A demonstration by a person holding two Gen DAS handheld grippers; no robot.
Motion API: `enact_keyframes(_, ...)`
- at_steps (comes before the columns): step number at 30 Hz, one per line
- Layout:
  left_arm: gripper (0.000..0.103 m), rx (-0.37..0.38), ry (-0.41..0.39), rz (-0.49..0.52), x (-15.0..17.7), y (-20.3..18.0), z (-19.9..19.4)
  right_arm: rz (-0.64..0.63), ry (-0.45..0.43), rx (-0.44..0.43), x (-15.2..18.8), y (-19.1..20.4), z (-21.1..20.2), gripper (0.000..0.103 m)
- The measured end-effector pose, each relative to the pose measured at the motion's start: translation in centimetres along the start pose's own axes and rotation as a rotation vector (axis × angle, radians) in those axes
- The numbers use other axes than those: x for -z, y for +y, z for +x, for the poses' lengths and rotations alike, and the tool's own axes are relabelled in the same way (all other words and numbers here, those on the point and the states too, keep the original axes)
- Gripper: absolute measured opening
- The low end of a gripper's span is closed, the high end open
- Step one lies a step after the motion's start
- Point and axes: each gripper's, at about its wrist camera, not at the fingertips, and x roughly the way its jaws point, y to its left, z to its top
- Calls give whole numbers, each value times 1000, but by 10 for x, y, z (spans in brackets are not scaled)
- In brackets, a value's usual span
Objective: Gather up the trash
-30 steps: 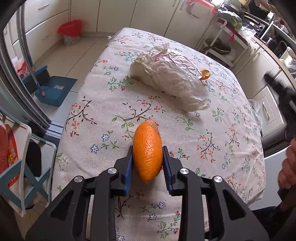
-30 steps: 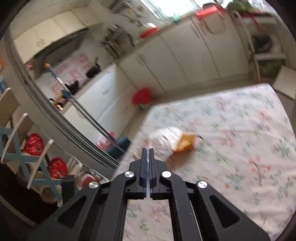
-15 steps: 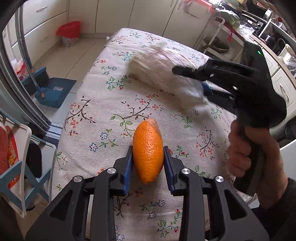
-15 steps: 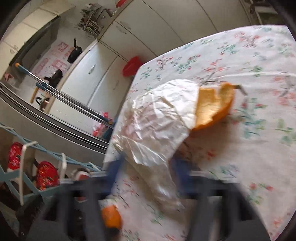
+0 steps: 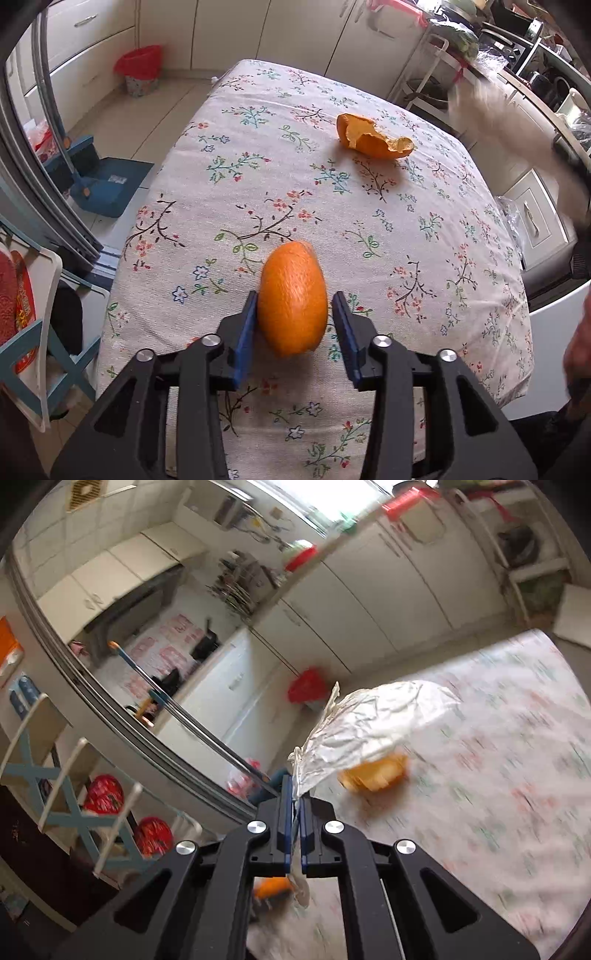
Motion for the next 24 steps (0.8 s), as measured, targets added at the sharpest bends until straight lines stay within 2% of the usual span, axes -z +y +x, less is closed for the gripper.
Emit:
enact_keyframes(3, 50, -1, -3, 1, 3, -3, -1, 51, 137, 83, 30, -30, 12, 6)
enact_keyframes(6, 61, -16, -5, 3, 6, -4, -3, 98, 232, 133, 52, -56, 15, 9)
enact_keyframes(8, 64, -23, -10, -5, 8, -3, -6, 131, 245, 172, 56, -64, 9, 32)
enact_keyframes(9, 65, -24, -15, -11, 9, -1, -8, 147, 240, 185, 57, -66, 5, 49)
enact_keyframes(10, 66, -25, -20, -17, 10, 1, -10, 155, 230, 193, 58, -64, 2, 54)
enact_keyframes(14, 67, -34, -34, -60, 15, 14, -17, 175, 218, 193, 66, -66, -6, 58)
enact_keyframes(18, 67, -41, -60, -99, 18, 27, -25, 146, 221, 262, 80, -73, -2, 61)
enact_keyframes(20, 67, -50, -68, -86, 17, 26, -24, 153, 220, 256, 87, -84, 1, 67)
enact_keyframes(24, 66, -52, -62, -45, 9, 16, -15, 223, 228, 232, 91, -102, 10, 68)
